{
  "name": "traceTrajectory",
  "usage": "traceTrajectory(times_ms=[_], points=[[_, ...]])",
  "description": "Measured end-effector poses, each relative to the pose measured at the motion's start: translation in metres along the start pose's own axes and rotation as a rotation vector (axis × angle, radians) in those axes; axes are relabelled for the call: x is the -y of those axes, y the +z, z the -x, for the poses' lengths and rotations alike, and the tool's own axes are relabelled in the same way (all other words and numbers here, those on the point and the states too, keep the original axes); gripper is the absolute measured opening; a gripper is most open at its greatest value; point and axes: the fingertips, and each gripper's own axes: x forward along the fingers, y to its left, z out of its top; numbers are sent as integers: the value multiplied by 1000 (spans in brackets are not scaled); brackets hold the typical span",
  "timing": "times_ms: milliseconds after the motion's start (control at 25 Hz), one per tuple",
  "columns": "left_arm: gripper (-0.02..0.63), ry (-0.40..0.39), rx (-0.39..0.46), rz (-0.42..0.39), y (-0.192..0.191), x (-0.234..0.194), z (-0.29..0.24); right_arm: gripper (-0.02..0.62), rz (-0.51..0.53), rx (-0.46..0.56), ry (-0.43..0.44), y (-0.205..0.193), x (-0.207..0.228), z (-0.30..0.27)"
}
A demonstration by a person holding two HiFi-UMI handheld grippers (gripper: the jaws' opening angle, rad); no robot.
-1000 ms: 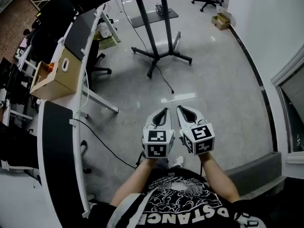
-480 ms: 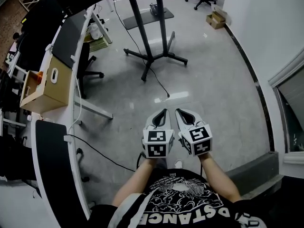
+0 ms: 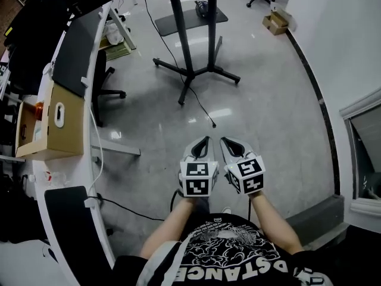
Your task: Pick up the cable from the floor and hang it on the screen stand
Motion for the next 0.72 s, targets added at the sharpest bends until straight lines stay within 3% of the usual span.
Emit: traceTrajectory(times_ms=[720], points=[[-2,-21,-54,113,22,-130,-90,8,36,-150,30,16,6,-164]])
